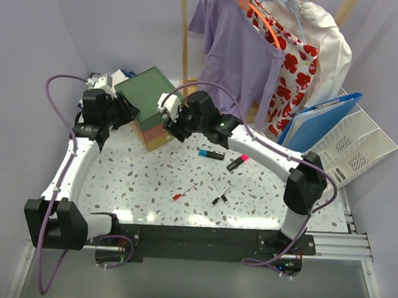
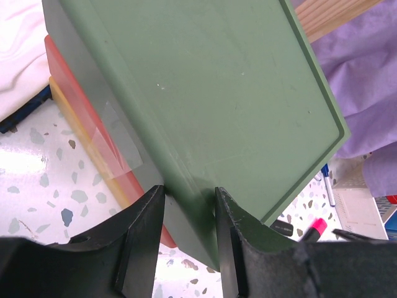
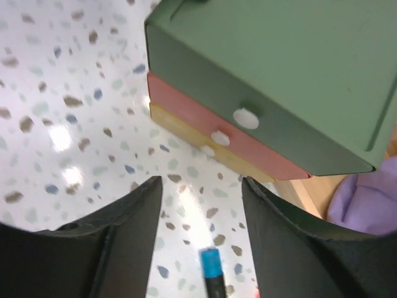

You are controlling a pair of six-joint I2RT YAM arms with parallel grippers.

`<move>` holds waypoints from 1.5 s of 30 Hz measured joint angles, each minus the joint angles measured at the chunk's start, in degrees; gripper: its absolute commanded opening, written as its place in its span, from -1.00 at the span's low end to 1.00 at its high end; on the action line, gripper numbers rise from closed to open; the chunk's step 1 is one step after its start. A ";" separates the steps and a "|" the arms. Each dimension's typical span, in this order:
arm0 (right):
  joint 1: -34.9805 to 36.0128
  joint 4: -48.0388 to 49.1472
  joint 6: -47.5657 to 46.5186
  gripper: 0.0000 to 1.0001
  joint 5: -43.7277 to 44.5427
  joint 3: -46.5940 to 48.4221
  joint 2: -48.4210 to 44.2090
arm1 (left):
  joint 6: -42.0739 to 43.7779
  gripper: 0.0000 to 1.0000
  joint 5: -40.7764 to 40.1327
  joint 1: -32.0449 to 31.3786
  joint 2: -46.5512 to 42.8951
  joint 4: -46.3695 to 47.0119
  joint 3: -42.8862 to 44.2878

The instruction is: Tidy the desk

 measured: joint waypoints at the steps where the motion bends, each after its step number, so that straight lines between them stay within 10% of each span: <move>1: -0.07 0.85 2.14 0.22 0.00 0.00 -0.46 | 0.00 -0.14 0.00 0.00 0.00 0.00 0.00; 24: -1.14 9.88 41.31 0.47 8.85 1.57 12.70 | -0.44 -0.15 0.17 0.00 0.11 0.00 0.02; 45: -3.56 12.04 43.71 -0.16 5.42 5.16 19.50 | -0.44 -0.15 0.52 0.26 0.85 0.00 0.50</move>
